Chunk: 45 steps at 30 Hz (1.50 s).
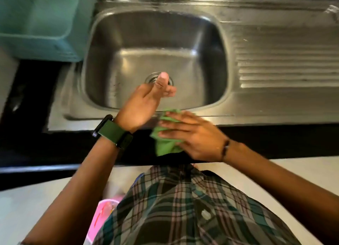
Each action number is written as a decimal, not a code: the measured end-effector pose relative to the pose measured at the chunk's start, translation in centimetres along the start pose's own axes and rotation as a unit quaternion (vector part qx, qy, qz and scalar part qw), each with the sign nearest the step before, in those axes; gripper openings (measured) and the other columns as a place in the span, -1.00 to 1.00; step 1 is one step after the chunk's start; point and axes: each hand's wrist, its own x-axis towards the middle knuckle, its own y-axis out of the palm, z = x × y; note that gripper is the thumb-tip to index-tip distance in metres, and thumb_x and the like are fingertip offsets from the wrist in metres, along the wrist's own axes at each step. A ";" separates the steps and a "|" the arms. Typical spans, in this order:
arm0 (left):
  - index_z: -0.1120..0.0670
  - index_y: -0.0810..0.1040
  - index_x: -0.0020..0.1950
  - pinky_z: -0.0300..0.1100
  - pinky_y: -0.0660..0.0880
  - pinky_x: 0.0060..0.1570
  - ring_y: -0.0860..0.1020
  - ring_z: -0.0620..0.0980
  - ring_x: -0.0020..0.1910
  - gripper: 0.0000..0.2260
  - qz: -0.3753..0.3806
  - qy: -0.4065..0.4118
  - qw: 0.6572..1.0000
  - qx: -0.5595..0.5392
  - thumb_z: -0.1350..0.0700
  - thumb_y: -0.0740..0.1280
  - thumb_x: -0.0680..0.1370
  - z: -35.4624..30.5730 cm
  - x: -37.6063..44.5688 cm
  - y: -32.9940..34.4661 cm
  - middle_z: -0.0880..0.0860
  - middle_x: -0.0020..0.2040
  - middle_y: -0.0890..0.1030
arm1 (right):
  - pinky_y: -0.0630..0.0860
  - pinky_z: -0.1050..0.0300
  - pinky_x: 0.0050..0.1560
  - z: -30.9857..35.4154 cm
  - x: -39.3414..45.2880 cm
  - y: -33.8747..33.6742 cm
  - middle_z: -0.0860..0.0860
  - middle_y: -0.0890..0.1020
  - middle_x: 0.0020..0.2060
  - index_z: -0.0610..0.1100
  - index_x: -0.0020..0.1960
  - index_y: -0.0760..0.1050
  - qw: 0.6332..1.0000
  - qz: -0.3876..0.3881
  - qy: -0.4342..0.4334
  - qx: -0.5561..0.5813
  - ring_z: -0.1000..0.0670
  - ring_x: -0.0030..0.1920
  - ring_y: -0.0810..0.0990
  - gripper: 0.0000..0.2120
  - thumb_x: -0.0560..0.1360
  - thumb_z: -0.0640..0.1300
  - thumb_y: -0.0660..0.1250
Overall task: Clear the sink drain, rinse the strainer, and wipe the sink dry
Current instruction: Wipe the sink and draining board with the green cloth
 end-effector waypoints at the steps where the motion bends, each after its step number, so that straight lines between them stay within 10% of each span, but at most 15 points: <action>1: 0.17 0.61 0.04 -0.09 0.39 0.31 0.61 -0.08 0.04 -0.49 0.026 0.001 1.000 0.009 -0.12 -0.01 0.60 -0.2 0.5 1.3 0.10 0.00 0.66 | 0.22 -0.06 0.44 -2.4 -3.4 -0.9 -0.05 0.48 0.32 -0.05 0.29 0.45 0.998 -0.003 0.066 0.013 -0.14 0.41 0.33 -0.63 0.49 -0.18 0.27; 6: 0.10 0.63 0.06 -0.14 0.40 0.27 0.59 -0.03 0.08 -0.54 0.162 0.044 0.981 0.094 -0.12 0.02 0.60 -1.2 2.3 8.2 0.08 0.02 0.66 | 0.07 0.18 0.41 -12.6 -20.3 -7.1 -0.14 0.43 0.32 -0.09 0.32 0.33 0.866 -0.085 0.489 0.058 -0.18 0.39 0.32 -0.60 0.49 -0.12 0.17; 9: 0.11 0.59 -0.04 -0.09 0.42 0.12 0.57 0.06 -0.01 -0.44 0.237 0.099 0.951 0.175 -0.27 -0.04 0.53 -2.4 3.1 12.2 0.19 -0.06 0.64 | 0.13 0.03 0.45 -15.4 -22.6 -7.3 -0.25 0.41 0.35 -0.19 0.33 0.40 0.767 -0.129 0.627 0.047 -0.20 0.42 0.29 -0.64 0.53 -0.21 0.23; 12: 0.18 0.48 0.25 -0.26 0.27 0.22 0.45 0.08 0.28 -0.57 0.245 0.154 0.938 0.193 -0.07 0.03 0.62 -3.7 4.9 16.0 0.18 0.26 0.52 | 0.24 -0.08 0.37 -14.7 -17.0 -5.1 -0.23 0.44 0.30 -0.12 0.34 0.39 0.680 -0.170 0.713 -0.014 -0.22 0.35 0.33 -0.61 0.52 -0.15 0.18; 20: 0.16 0.20 0.47 0.00 0.08 0.47 0.14 0.07 0.49 -0.51 0.211 0.110 0.950 0.203 -0.06 -0.02 0.61 -4.5 10.2 23.2 0.16 0.49 0.22 | 0.03 -0.21 0.48 -12.1 -11.3 -1.6 -0.07 0.29 0.45 -0.06 0.40 0.30 0.884 -0.083 0.456 -0.054 -0.15 0.49 0.13 -0.49 0.49 0.08 0.21; 31: 0.11 0.10 0.50 0.00 -0.05 0.51 -0.10 -0.05 0.52 -0.42 0.142 0.176 0.933 0.280 -0.13 -0.05 0.53 -5.3 10.3 34.4 0.06 0.54 0.01 | -0.25 -0.26 0.44 -28.8 -33.2 -8.4 0.14 0.05 0.52 0.20 0.46 0.05 0.793 -0.065 0.605 -0.019 -0.01 0.52 -0.14 -0.54 0.59 0.06 0.05; 45: 0.17 0.11 0.49 -0.09 -0.21 0.45 -0.12 -0.03 0.49 -0.37 0.108 0.229 0.850 0.461 -0.16 -0.10 0.52 -9.5 16.9 44.4 0.16 0.53 0.07 | -0.16 -0.15 0.47 -35.6 -35.4 -9.7 -0.02 -0.02 0.53 0.02 0.49 0.06 0.849 -0.064 0.520 -0.063 -0.17 0.52 -0.18 -0.51 0.59 -0.08 0.08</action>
